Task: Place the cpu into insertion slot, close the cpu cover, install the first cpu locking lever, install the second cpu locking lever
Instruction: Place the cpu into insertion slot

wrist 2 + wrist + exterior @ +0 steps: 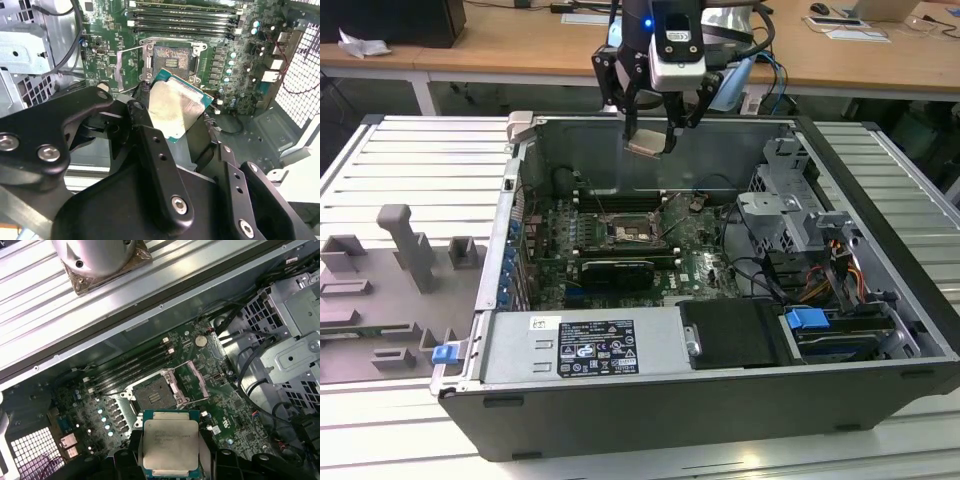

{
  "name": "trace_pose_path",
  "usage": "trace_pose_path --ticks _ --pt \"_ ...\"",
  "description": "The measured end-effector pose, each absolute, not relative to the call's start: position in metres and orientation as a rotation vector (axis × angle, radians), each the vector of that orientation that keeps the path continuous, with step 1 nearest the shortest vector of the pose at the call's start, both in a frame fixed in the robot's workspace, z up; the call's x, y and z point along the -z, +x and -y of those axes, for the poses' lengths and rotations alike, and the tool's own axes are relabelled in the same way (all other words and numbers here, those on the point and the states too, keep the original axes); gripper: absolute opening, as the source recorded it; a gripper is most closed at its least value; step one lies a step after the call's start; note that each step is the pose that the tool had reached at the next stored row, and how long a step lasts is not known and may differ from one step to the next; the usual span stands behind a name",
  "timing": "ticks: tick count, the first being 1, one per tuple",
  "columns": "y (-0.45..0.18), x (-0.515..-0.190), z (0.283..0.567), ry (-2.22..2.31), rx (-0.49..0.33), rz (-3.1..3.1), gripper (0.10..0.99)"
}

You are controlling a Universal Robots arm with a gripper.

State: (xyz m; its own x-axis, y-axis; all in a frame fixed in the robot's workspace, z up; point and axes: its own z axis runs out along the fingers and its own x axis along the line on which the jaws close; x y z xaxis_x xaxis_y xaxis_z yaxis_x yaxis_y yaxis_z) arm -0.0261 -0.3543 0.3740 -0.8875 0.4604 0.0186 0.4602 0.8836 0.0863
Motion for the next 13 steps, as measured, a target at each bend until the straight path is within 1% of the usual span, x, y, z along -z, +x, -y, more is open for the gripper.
trace_pose_path --ticks 13 --pt "-0.0261 -0.3737 0.3542 0.908 -0.137 -2.997 0.537"
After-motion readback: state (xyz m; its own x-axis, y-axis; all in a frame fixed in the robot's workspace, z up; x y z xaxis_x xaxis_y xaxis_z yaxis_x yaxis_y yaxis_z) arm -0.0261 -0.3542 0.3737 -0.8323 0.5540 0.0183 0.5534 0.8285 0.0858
